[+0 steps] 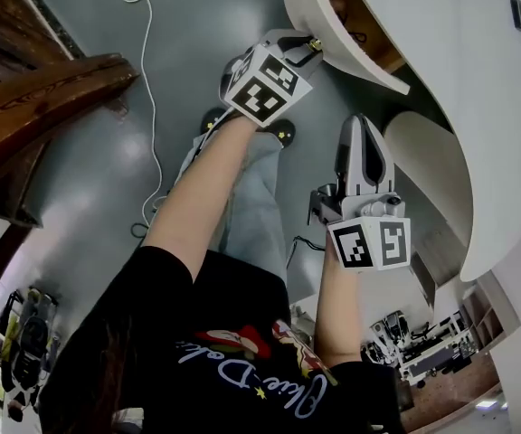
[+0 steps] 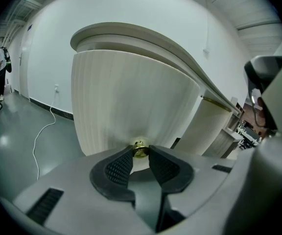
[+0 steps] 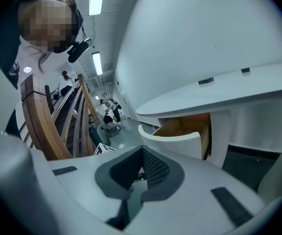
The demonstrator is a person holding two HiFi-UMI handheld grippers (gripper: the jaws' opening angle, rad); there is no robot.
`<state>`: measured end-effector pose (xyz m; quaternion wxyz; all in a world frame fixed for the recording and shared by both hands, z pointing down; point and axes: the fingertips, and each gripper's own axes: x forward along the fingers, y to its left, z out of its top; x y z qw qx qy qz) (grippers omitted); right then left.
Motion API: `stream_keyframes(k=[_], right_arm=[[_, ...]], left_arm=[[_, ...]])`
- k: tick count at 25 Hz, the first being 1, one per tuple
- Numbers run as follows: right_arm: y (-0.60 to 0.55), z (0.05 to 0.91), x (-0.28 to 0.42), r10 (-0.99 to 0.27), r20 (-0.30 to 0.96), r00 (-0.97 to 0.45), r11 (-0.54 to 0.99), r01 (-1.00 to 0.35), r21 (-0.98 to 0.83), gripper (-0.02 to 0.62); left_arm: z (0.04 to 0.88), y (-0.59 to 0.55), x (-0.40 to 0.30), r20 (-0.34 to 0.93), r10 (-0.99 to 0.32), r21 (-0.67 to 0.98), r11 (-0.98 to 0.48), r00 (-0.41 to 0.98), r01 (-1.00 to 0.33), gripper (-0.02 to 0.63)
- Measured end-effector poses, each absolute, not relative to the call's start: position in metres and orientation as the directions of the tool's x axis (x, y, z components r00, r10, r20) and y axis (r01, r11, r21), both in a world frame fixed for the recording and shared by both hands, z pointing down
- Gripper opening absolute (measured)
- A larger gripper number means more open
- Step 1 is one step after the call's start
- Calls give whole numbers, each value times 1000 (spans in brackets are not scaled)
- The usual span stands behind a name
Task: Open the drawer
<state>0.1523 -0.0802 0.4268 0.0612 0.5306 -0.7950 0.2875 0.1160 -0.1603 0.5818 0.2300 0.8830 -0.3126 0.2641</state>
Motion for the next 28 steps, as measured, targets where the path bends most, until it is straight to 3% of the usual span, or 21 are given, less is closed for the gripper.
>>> stream_keyframes(k=[28], right_arm=[[-46, 412, 137, -845, 392, -365, 205, -896, -393, 0]], left_arm=[[581, -129, 96, 622, -391, 252, -720, 678, -647, 100]])
